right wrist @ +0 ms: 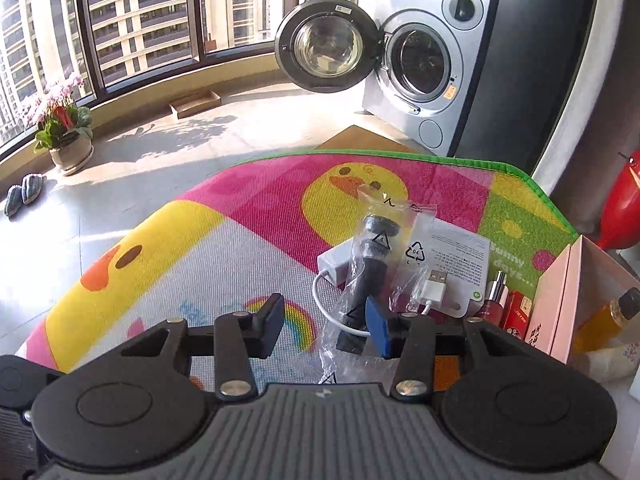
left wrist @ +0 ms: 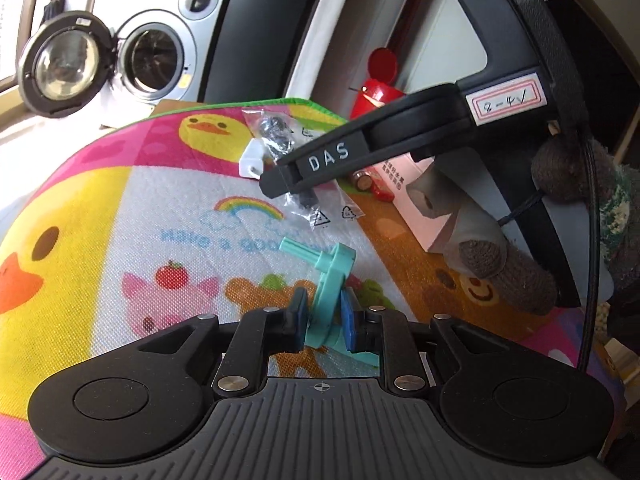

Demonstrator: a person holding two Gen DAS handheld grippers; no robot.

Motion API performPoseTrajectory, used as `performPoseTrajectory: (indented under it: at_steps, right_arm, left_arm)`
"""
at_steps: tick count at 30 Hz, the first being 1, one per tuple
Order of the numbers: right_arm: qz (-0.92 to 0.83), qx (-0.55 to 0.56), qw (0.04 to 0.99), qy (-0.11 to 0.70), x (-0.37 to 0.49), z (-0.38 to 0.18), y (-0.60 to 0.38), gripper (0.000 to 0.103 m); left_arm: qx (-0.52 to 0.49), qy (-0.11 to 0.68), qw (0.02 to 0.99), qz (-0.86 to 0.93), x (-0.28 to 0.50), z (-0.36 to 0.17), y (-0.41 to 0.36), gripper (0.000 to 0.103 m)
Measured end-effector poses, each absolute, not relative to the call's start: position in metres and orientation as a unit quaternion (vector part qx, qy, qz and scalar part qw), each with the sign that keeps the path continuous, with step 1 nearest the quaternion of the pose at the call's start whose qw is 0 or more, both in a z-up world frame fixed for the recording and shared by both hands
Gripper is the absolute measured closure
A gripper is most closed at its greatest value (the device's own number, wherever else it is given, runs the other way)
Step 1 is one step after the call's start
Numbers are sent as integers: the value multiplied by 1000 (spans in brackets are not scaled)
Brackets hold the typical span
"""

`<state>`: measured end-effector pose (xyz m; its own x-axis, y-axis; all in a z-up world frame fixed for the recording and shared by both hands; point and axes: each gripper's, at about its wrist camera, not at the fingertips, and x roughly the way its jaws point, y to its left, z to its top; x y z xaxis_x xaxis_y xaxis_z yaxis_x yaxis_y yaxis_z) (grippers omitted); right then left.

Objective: Organize rigid objects

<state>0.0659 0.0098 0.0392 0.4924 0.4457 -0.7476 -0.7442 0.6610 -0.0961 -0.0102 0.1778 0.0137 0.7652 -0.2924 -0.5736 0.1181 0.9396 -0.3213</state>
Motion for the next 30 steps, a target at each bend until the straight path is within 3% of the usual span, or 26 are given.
performPoseTrajectory:
  at_steps: [4,6,10,16,20,23,25,27,30]
  right_arm:
    - [320,-258,841,351,60,28,14,77]
    - [322,-244,843,355,59,39,6,91]
    - [327,-234,862,309,44,78,-11,100]
    - [348,-185,880,266,21,140,-49,103]
    - [367,-173,871,278,16,152,-66,102]
    - [360,-179,871,283,18,144,-64,93]
    - [354,-175,869,300,27,131,-58,74]
    - [347,-166,866,319,41,114,-48,47]
    - [327,-163,861,353,66,84,-27,46]
  left_arm:
    - [-145,318,930,-113,-12,11,180,81]
    - [-148,317,930,-114,-12,11,181,81]
    - [-152,316,929,-115,-13,9,184,81]
    - [-154,317,929,-113,-12,8,184,80]
    - [-152,317,930,-111,-12,8,184,80]
    - [-150,317,930,-110,-13,8,183,80]
    - [-149,316,931,-109,-13,8,181,80]
    - [-148,316,931,-108,-13,9,181,80]
    - [-150,316,931,-108,-13,8,180,80]
